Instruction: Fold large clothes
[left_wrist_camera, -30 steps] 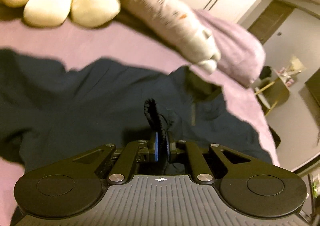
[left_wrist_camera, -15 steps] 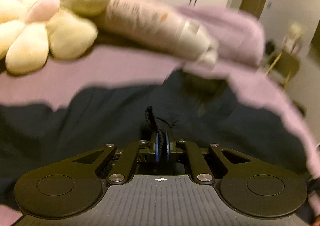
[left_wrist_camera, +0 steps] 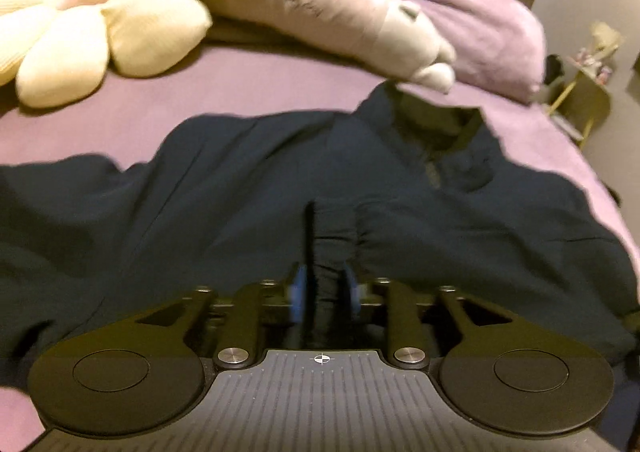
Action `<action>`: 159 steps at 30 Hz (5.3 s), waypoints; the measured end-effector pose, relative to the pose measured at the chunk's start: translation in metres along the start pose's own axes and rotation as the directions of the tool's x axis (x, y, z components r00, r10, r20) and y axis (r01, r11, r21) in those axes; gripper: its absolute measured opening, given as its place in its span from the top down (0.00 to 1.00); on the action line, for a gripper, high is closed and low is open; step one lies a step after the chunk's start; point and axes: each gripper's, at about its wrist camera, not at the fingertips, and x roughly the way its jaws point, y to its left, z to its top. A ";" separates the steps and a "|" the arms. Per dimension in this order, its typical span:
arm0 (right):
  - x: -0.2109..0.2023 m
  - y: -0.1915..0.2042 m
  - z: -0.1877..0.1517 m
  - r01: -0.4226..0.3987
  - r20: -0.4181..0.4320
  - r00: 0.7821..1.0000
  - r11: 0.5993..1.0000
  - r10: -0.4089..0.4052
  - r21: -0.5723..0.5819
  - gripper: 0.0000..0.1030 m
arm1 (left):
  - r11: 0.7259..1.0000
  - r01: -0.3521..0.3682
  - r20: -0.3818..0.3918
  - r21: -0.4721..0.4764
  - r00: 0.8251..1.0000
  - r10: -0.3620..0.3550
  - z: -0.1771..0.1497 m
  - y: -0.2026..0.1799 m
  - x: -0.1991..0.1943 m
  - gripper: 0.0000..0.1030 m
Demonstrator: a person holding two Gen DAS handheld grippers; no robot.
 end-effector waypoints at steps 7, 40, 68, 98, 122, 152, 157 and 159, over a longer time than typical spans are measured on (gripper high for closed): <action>-0.061 0.013 0.005 -0.043 -0.002 0.999 0.996 0.043 -0.073 0.63 | 0.998 0.041 0.079 -0.042 0.996 -0.038 -0.014 0.014 -0.044 0.58; -0.015 0.068 -0.013 0.172 0.021 0.983 0.857 -0.185 -0.486 0.97 | 0.973 0.124 0.051 -0.196 0.992 -0.116 -0.029 0.055 -0.054 0.14; 0.037 0.388 -0.215 -0.367 -0.360 0.913 0.772 0.191 -0.520 0.91 | 0.528 -0.007 0.192 -0.849 0.927 0.321 -0.107 0.453 -0.172 0.59; -0.044 0.254 -0.147 -0.360 -0.220 0.925 0.902 0.311 -0.239 0.89 | 0.954 0.259 0.299 -0.153 0.932 -0.205 -0.018 0.106 -0.138 0.85; -0.017 0.210 -0.111 -0.378 -0.337 0.881 0.922 0.331 -0.085 0.51 | 0.976 -0.041 0.249 -0.216 0.964 0.095 -0.102 0.117 -0.143 0.05; -0.027 0.177 -0.046 -0.261 -0.151 0.957 0.962 0.247 -0.078 0.90 | 0.972 -0.207 0.181 -0.113 0.958 0.225 -0.066 0.107 -0.074 0.71; 0.022 0.152 -0.077 -0.146 -0.263 0.959 0.981 0.109 -0.124 0.88 | 0.965 -0.246 0.162 -0.088 0.953 0.257 -0.074 0.107 -0.056 0.51; 0.025 0.140 -0.076 -0.182 -0.264 0.951 0.982 0.164 -0.048 0.84 | 0.965 -0.219 0.154 -0.142 0.959 0.240 -0.075 0.118 -0.055 0.47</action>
